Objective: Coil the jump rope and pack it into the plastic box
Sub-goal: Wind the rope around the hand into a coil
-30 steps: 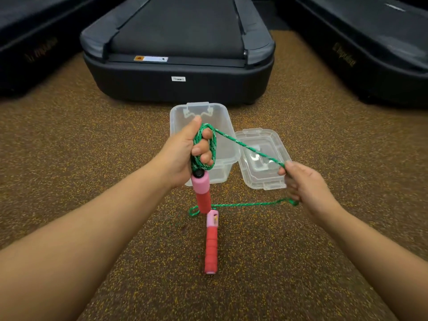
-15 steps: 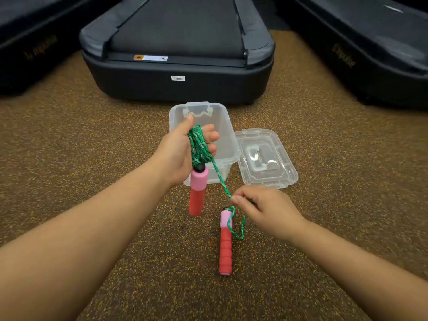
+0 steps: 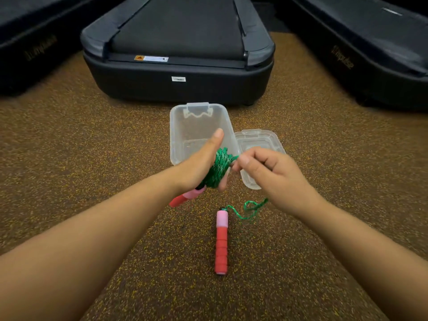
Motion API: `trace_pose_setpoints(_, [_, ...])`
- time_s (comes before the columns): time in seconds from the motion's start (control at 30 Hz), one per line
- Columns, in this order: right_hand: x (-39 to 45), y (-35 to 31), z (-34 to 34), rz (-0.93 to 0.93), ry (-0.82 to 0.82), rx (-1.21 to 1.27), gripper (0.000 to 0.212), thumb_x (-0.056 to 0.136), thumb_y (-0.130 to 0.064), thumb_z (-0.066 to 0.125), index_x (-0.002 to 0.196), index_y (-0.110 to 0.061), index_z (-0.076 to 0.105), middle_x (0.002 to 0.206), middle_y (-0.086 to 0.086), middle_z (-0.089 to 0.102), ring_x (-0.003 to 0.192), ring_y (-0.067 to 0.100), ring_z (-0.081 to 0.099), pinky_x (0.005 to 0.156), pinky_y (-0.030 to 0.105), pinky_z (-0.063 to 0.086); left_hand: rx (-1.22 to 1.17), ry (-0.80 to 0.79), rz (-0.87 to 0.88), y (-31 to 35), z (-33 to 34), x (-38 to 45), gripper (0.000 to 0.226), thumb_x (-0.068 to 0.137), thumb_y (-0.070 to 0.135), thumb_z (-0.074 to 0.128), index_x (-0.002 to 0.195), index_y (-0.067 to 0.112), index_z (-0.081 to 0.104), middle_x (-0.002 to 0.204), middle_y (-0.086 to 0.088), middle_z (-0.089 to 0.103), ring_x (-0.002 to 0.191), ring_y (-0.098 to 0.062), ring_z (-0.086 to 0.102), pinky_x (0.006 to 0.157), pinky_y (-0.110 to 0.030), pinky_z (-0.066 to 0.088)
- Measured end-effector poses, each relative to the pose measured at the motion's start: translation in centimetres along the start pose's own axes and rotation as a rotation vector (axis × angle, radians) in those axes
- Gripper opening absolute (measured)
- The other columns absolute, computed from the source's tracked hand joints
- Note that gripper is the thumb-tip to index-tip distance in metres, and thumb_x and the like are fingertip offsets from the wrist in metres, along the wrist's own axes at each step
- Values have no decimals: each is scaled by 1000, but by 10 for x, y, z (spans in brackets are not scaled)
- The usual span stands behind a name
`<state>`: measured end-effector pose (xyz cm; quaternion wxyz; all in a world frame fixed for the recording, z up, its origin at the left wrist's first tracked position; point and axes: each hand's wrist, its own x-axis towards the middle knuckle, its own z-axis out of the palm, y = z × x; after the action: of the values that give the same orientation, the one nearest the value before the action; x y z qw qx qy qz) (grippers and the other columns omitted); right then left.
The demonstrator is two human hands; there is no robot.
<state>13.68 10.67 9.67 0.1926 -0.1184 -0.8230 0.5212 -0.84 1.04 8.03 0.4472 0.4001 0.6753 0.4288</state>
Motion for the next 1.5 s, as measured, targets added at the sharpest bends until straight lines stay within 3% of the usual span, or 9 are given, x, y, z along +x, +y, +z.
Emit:
trace_pose_setpoints(0.1, [7,1,-9,49,74,25,24,95,-26,51,78,-16,65,45,-14,44,42,1,35,44,15,30,-6,-33,-42,7,-1,-5,90,90,64,0,99,4,66,52,-9,46,35,-9,44,41,-13,41])
trace_pose_setpoints(0.27, [13,9,-9,176,161,126,24,94,-27,51,73,-18,58,42,-7,42,35,9,40,43,26,40,22,-121,-11,8,-2,-5,63,87,68,36,87,18,74,58,-17,40,43,-15,40,59,-35,41])
trace_pose_setpoints(0.6, [3,48,-2,312,143,127,25,97,-32,45,89,-23,67,53,-5,34,38,5,32,44,26,31,-436,5,50,10,-6,2,42,98,42,38,67,16,52,33,9,29,33,-10,31,45,-23,30])
trace_pose_setpoints(0.77, [-4,53,2,237,115,-80,24,99,-23,44,97,-18,67,47,-14,47,43,-5,45,46,6,35,-607,106,40,11,-9,3,42,97,45,38,65,19,47,32,9,28,33,-9,32,46,-22,30])
trace_pose_setpoints(0.83, [-5,55,5,216,96,-134,24,99,-23,44,97,-17,67,46,-24,51,46,-7,47,46,9,33,-695,145,41,10,-11,4,42,97,46,38,65,19,47,32,9,28,32,-8,33,44,-21,31])
trace_pose_setpoints(0.93, [-10,62,10,194,26,-253,24,98,-30,43,93,-24,66,42,-14,45,42,2,39,47,24,30,-832,223,38,11,-15,7,43,97,46,40,67,18,54,33,8,29,33,-8,34,44,-20,34])
trace_pose_setpoints(1.2, [-20,47,30,74,-271,-593,30,99,-41,34,96,-22,57,77,-11,55,76,15,55,69,37,46,-946,387,-47,7,-14,15,51,97,44,42,116,1,62,54,2,60,45,-10,50,50,-19,47])
trace_pose_setpoints(1.37, [-19,30,38,-28,-303,-596,32,99,-43,33,87,-17,47,76,-6,52,75,21,52,68,40,43,-732,309,-115,11,-10,12,69,96,55,21,127,-2,46,90,-18,72,79,-26,66,99,-39,45])
trace_pose_setpoints(1.5, [-13,19,37,-40,-266,-489,28,96,-41,41,82,-19,48,68,-7,49,69,20,51,64,42,45,-542,219,-120,10,3,12,77,93,63,10,125,3,45,85,-20,67,75,-25,65,83,-33,50])
